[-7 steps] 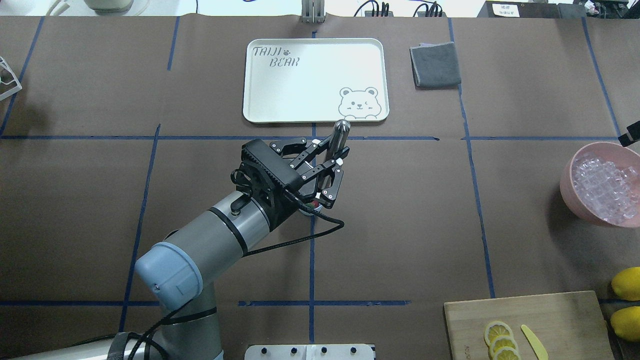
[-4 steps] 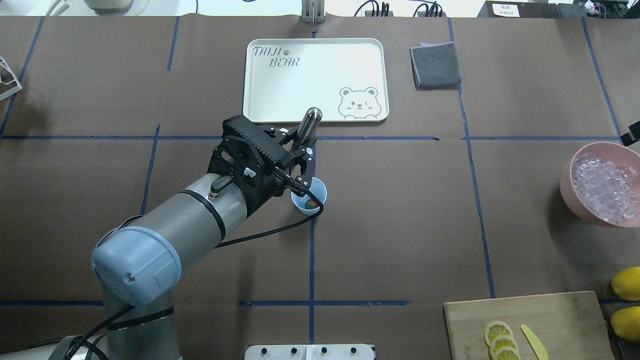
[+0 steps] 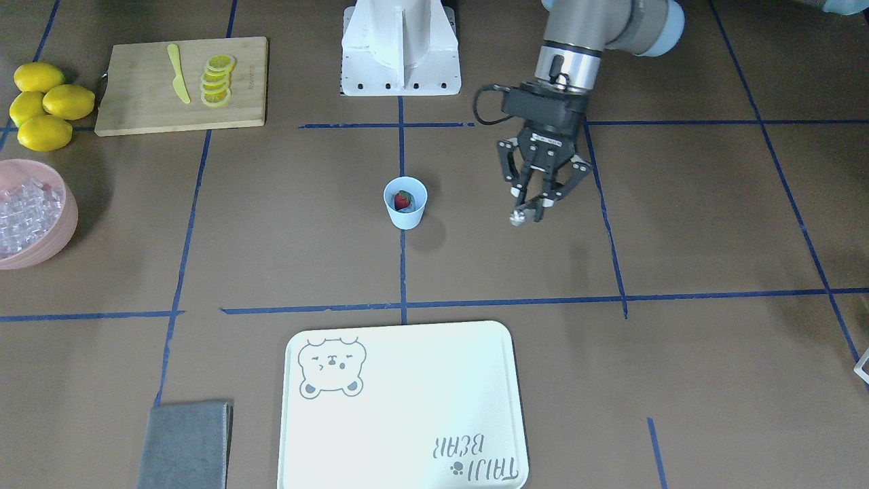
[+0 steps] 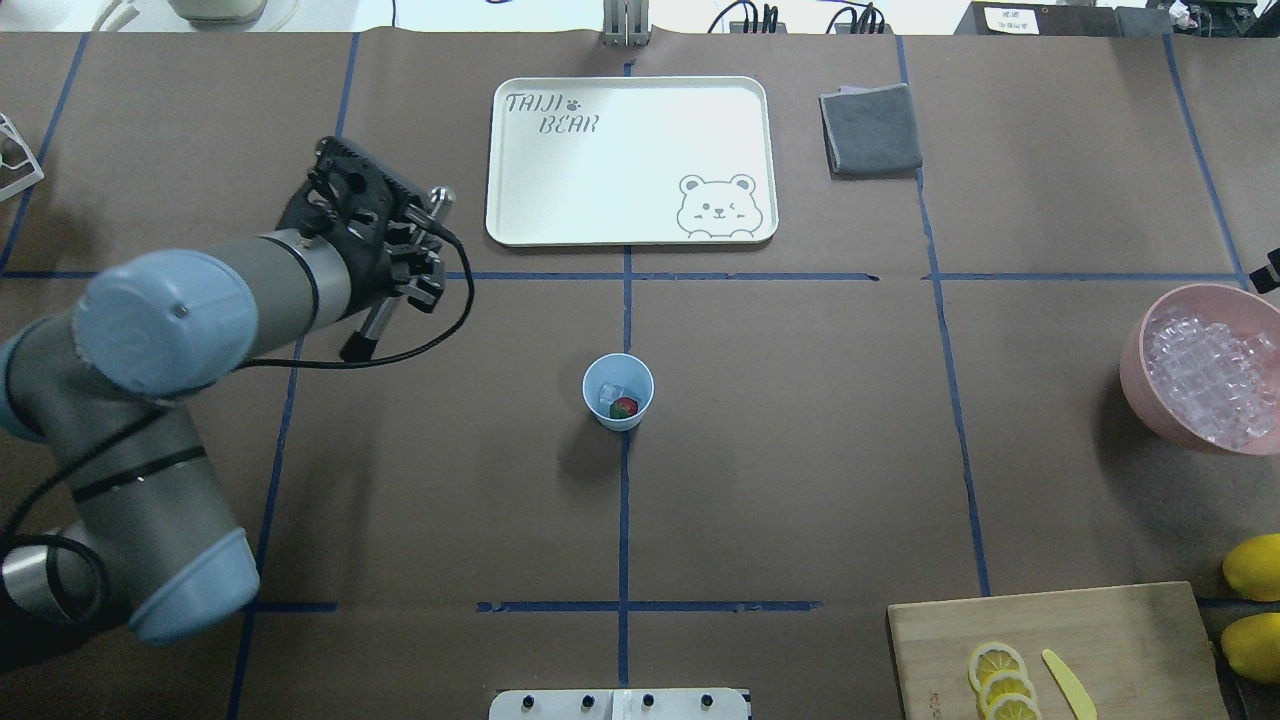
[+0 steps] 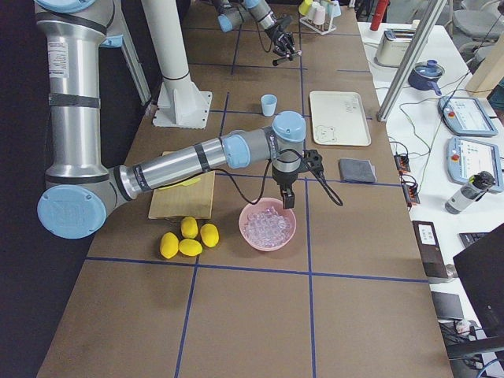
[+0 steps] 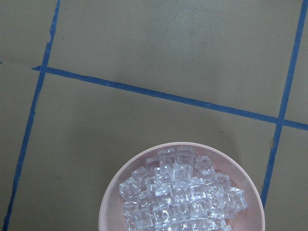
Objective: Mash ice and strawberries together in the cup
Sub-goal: 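Lift the muddler out and carry it back with the left gripper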
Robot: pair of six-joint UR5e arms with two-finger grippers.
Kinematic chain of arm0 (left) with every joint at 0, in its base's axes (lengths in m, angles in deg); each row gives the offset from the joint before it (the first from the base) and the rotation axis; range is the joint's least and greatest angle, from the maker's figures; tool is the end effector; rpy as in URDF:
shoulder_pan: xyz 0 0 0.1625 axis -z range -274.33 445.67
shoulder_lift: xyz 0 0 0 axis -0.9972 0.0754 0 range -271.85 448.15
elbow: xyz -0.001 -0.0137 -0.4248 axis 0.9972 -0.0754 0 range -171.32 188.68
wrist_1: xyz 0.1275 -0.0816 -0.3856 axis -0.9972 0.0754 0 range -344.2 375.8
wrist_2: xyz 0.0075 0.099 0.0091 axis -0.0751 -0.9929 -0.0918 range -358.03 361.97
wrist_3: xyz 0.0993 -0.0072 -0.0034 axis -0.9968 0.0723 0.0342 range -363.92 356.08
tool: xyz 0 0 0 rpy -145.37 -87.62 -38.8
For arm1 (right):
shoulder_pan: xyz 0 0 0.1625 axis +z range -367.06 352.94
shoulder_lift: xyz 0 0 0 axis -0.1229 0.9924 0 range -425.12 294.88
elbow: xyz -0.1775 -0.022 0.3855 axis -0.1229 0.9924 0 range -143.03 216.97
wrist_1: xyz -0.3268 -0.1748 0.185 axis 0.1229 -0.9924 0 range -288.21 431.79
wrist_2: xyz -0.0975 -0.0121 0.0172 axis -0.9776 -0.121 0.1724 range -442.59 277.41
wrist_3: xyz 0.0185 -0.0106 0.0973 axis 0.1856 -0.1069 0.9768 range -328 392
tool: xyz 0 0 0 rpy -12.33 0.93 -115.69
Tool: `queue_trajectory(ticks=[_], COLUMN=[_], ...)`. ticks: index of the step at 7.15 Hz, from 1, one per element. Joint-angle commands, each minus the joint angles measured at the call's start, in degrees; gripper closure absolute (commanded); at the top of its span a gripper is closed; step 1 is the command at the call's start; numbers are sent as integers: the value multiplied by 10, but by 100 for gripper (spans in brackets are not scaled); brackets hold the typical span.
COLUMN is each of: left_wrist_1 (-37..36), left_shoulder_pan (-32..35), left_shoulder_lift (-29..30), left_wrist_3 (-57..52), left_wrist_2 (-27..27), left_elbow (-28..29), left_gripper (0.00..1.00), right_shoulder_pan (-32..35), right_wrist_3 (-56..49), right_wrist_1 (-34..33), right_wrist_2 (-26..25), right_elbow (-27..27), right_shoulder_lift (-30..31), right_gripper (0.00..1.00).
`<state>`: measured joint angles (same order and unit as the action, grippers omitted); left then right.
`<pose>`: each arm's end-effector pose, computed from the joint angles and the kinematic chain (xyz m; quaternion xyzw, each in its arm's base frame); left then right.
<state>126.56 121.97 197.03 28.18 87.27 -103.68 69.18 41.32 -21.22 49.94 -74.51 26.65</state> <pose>0.3731 -0.4496 0.2646 0.4009 0.3246 0.1398 0.8452 -0.0484 -0.4749 0.4966 0.0609 -0.3787 -0.0884 0.9193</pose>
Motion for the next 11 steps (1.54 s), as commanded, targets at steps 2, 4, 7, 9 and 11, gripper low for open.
queue_trajectory(ticks=[2, 4, 7, 9, 11], left_wrist_1=[-19, -62, -56, -42, 5], left_shoulder_pan=[133, 234, 282, 280, 279], left_shoulder_lift=[-158, -177, -177, -174, -175], left_wrist_3=[0, 0, -3, -4, -3], left_wrist_2=[170, 288, 339, 355, 355], left_elbow=[8, 82, 215, 248, 282], left_gripper=[100, 100, 98, 100, 100], right_shoulder_pan=[3, 41, 59, 60, 59], right_wrist_3=[0, -1, -4, -4, -4], right_wrist_1=[1, 3, 3, 2, 1], right_wrist_2=[-1, 0, 0, 0, 0], right_elbow=[2, -1, -2, -8, -14], right_shoulder_lift=[7, 35, 48, 49, 53], right_gripper=[0, 0, 0, 0, 0])
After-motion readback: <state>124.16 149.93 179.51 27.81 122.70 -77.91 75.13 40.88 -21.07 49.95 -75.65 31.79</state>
